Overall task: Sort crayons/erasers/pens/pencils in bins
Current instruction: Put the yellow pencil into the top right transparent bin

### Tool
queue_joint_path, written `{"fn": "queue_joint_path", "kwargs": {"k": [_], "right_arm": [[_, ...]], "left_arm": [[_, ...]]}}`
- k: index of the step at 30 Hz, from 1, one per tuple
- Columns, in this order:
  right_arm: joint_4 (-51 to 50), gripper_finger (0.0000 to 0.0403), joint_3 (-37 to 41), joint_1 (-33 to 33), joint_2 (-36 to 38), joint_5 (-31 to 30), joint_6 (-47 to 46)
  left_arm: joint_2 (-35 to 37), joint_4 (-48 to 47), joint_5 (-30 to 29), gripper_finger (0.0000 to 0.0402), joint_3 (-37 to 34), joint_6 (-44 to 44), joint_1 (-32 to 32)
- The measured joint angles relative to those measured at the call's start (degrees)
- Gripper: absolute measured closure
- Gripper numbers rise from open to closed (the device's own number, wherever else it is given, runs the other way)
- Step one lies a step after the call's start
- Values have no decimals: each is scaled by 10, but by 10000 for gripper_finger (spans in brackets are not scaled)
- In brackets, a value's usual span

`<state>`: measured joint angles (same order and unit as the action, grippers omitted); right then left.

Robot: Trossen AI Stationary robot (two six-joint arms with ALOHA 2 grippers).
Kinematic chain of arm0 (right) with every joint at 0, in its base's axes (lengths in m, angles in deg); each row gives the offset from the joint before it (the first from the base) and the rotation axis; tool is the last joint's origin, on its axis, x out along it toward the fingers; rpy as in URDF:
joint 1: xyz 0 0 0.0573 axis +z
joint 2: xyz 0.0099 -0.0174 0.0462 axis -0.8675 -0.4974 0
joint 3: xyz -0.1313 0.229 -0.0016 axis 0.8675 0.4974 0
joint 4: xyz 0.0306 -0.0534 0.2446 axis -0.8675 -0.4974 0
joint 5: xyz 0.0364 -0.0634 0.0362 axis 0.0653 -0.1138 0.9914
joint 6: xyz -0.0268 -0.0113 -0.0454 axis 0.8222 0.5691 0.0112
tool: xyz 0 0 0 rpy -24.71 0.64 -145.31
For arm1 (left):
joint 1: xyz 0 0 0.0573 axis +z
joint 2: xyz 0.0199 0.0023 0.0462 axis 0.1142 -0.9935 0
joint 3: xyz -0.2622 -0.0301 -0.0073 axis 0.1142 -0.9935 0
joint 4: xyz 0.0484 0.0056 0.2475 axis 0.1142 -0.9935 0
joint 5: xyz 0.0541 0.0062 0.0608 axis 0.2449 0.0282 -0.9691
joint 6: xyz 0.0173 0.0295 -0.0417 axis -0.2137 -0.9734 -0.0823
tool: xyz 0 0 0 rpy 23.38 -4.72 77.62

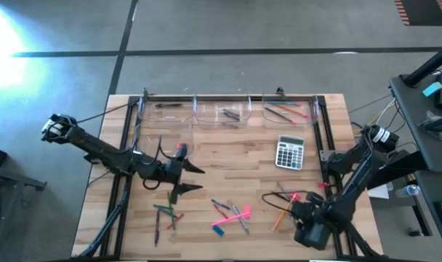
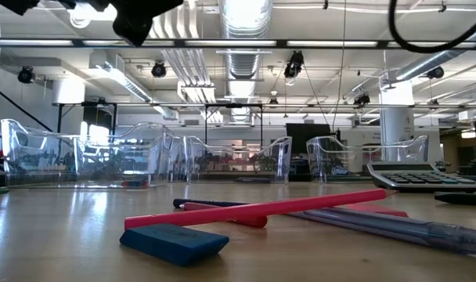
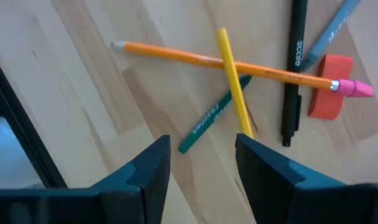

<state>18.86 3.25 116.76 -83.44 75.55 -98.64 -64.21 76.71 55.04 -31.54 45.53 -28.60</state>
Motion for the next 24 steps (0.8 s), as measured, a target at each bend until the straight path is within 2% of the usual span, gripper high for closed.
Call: {"fn": "queue_joint_path", "kwargs": {"k": [13, 24], "right_arm": [[-42, 232, 9, 19, -61, -10, 76], [-20, 232, 56, 19, -52, -3, 40]], "left_arm": [[0, 6, -2, 173, 0, 0, -8], [0, 6, -3, 173, 0, -7, -7]]}}
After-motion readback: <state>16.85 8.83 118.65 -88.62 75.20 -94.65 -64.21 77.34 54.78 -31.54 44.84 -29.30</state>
